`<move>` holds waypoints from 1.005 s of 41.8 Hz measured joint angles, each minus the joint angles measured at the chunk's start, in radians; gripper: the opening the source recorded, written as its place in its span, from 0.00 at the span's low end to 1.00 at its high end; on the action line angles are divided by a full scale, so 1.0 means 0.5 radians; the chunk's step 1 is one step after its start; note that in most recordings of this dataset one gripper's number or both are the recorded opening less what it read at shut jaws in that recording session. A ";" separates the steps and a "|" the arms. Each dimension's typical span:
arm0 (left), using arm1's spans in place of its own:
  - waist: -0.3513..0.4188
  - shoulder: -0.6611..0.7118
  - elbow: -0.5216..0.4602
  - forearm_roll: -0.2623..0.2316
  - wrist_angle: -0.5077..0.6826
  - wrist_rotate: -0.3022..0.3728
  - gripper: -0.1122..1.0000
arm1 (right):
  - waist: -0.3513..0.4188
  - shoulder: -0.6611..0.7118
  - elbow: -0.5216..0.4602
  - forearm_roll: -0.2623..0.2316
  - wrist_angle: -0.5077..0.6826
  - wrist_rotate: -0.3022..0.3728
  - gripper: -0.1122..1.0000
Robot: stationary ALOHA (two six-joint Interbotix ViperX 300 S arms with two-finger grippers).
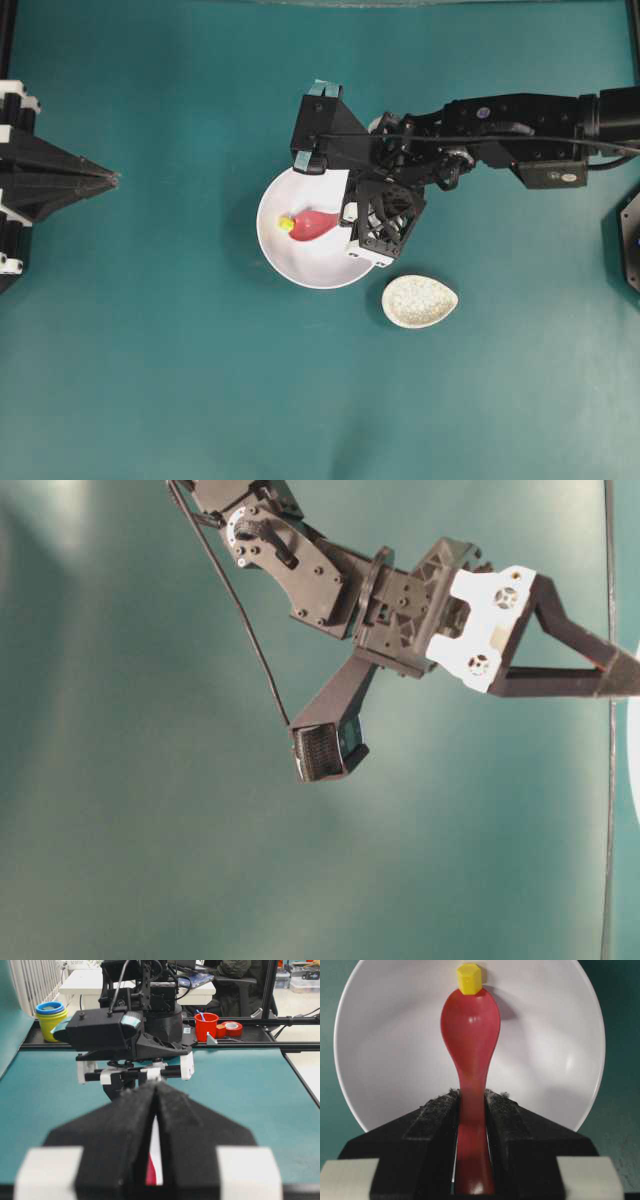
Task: Scoop the yellow hexagonal prism block from the bowl with a spoon using the right arm.
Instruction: 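Lower the spoon bowl into the white bowl beside the yellow block, then slide the spoon under the yellow block and tilt it up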
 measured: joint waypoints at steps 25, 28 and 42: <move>0.000 0.000 0.000 0.000 0.000 0.000 0.10 | 0.000 -0.049 0.000 0.000 -0.144 -0.006 0.31; 0.000 -0.003 0.000 0.000 0.000 0.000 0.10 | 0.000 -0.067 0.000 0.000 -0.147 -0.009 0.31; 0.000 0.000 0.000 0.000 0.003 0.000 0.10 | -0.003 -0.236 0.037 0.000 -0.190 -0.006 0.31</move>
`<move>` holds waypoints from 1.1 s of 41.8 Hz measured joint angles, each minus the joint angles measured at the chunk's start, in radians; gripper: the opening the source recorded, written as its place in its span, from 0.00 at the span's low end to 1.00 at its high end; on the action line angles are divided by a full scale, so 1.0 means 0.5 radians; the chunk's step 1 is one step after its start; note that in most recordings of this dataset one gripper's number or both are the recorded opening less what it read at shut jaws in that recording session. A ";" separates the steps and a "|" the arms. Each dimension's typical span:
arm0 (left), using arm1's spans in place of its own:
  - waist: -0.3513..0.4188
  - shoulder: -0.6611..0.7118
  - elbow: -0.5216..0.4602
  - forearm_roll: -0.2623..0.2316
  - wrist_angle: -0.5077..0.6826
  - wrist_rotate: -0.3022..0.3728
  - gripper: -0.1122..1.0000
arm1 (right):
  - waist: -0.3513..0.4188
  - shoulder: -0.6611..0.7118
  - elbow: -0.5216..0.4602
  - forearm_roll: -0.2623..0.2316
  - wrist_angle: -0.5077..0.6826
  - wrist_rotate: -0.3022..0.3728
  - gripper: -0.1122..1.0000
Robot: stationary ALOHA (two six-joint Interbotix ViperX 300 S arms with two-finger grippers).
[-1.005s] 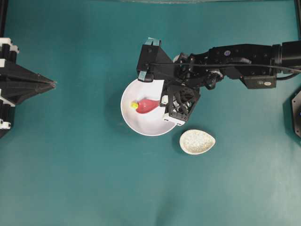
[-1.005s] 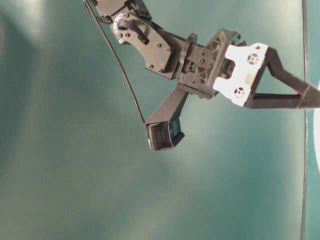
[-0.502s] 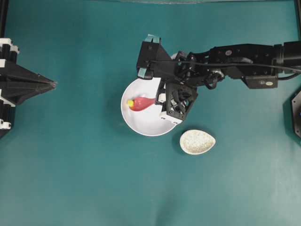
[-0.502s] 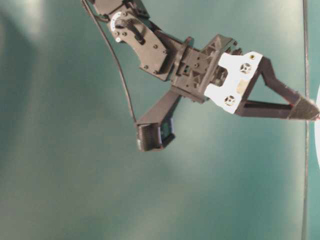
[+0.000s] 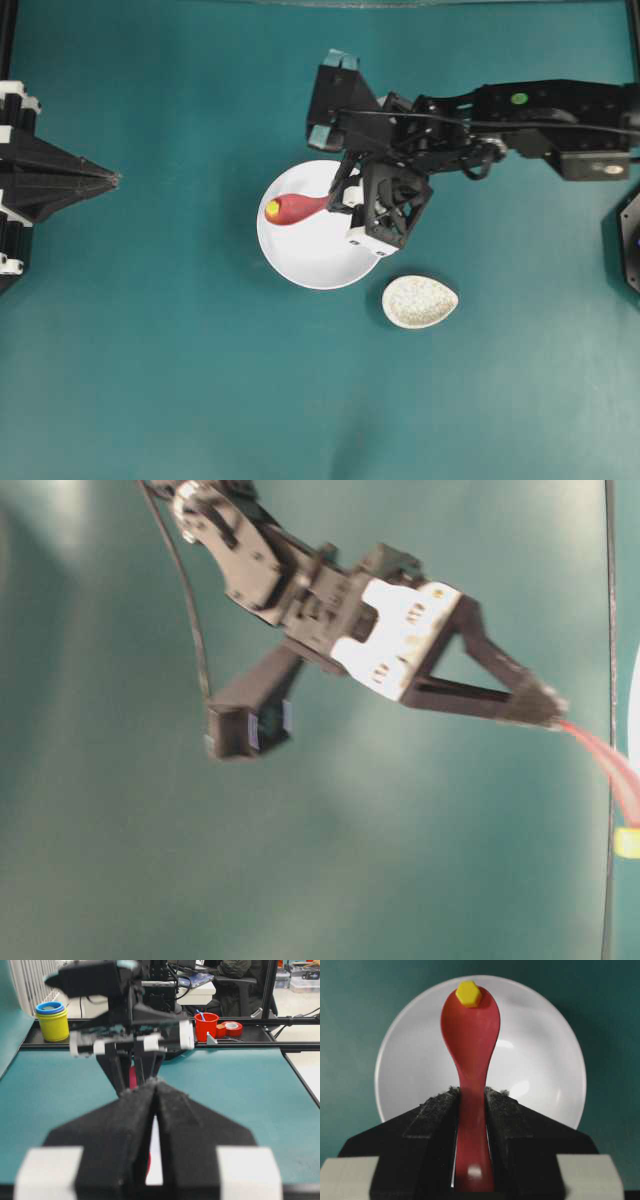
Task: Scoop the yellow hexagonal prism block from the bowl with a spoon using the right arm.
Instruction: 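Slide the spoon under the yellow block and tilt it up, then raise the spoon holding the yellow block above the bowl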
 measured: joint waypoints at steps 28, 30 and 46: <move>0.000 0.000 0.000 0.000 0.028 0.000 0.10 | 0.089 -0.742 0.657 0.000 -0.887 -0.012 0.31; 0.000 -0.003 0.000 0.000 0.025 0.000 0.10 | 0.089 -0.758 0.669 0.000 -0.890 -0.012 0.31; 0.000 -0.009 0.000 0.000 0.025 0.000 0.10 | 0.089 -0.773 0.675 0.000 -0.890 -0.009 0.31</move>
